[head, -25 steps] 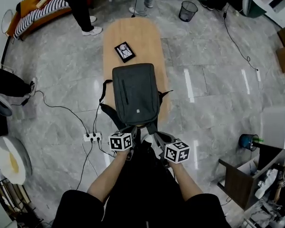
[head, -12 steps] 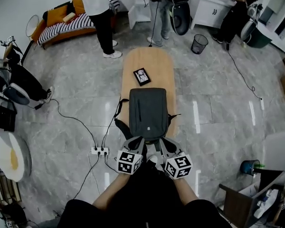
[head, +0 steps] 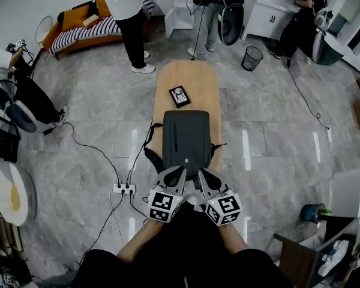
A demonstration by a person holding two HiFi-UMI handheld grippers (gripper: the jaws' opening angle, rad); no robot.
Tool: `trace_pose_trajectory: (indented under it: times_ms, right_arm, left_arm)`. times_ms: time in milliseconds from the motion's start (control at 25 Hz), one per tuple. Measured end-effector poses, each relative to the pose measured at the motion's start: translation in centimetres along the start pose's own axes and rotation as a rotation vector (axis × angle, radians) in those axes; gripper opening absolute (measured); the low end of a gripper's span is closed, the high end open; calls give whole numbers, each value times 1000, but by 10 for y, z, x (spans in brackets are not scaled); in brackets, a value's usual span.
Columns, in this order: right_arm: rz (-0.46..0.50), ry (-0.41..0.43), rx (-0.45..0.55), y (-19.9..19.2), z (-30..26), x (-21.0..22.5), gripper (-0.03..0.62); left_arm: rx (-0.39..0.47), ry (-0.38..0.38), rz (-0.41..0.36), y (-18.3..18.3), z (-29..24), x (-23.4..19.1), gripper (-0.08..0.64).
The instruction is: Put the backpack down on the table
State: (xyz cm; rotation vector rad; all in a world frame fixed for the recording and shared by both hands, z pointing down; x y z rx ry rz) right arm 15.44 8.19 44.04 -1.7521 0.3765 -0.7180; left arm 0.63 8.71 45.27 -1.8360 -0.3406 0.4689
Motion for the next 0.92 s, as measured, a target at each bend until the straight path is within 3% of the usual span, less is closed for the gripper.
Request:
trace_pose_trajectory:
  times_ms: [360, 920]
  right_arm:
    - [-22, -31, -7, -3, 5, 7, 9]
    - [-33, -12, -32, -7, -5, 1, 9]
  left_arm:
    - [-41, -15, 2, -7, -6, 0, 26]
    - [-87, -9, 14, -16, -1, -12, 26]
Point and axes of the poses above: the fingertips, and each gripper's own axes: z backward along the fingers, x to its right, y out of its top, the point moved 8 cm from there along z, backward along the fingers, and after that the axes turned 8 degrees about x, right-handed, at the moved point
